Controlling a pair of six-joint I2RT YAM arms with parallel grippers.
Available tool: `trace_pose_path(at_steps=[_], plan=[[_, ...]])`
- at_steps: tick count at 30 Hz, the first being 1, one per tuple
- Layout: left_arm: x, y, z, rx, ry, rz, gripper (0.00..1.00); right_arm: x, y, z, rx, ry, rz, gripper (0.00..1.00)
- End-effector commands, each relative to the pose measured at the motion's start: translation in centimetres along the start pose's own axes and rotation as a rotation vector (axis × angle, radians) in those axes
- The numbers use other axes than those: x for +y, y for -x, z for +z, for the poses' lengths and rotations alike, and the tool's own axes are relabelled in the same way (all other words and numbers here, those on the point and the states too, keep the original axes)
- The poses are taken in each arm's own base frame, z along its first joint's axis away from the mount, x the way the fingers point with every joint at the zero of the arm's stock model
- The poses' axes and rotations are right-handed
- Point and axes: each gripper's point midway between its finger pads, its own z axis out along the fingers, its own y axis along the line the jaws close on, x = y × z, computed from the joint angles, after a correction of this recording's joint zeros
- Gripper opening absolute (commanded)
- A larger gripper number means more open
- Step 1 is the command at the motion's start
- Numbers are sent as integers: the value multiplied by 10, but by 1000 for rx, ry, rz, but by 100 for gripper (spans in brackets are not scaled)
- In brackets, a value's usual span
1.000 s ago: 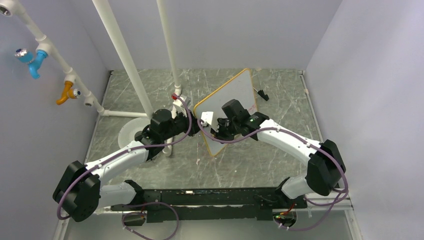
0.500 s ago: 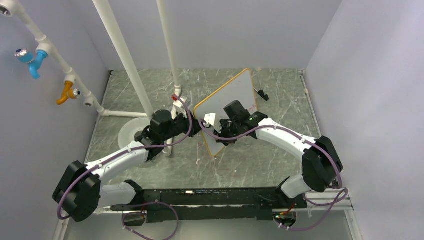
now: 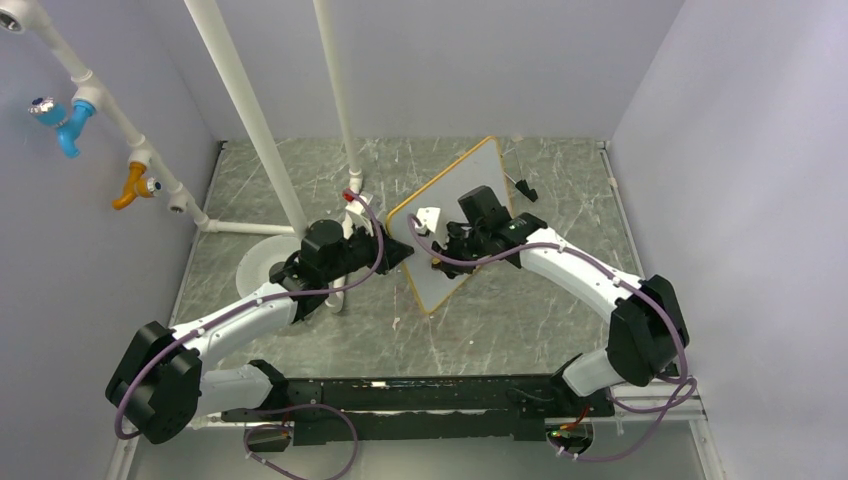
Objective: Erase the whiteboard
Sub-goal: Erase the whiteboard at the center of the board.
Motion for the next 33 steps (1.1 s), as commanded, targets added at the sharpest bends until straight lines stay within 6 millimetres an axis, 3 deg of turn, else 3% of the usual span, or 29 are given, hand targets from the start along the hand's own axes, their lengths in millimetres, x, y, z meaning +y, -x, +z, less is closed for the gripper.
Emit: trace_pose_path(at_steps=[1, 4, 7, 11, 16, 18, 20, 22, 24, 27, 29, 31, 33], plan=[[-65, 4, -12, 48, -277, -42, 0, 20, -20, 31, 9, 72, -100, 0], [-65, 4, -11, 51, -279, -40, 0, 37, -27, 39, 37, 101, -132, 0], [-65, 3, -11, 50, -281, -42, 0, 27, -21, 40, 52, 70, -128, 0], [-65, 2, -12, 54, -284, -42, 0, -4, 12, 24, -17, -23, -110, 0], [-66, 2, -13, 53, -281, -35, 0, -64, 62, -21, -169, -206, -26, 0], [-66, 3, -14, 49, -281, -34, 0, -76, 69, -32, -203, -263, 0, 0], [-65, 3, -14, 48, -281, -33, 0, -79, 63, -33, -196, -295, 17, 0], [-65, 2, -14, 47, -282, -33, 0, -73, 51, -26, -176, -274, 18, 0], [-65, 2, -15, 48, -281, -32, 0, -53, 36, -14, -150, -180, 11, 0], [-66, 3, -15, 47, -285, -26, 0, 6, 4, 11, -65, 60, -50, 0], [-66, 3, -14, 47, -287, -24, 0, 33, -13, 25, -19, 123, -95, 0], [-66, 3, -14, 49, -288, -24, 0, 45, -23, 31, 3, 139, -97, 0], [-68, 3, -13, 51, -294, -24, 0, 42, -23, 33, 15, 130, -85, 0]])
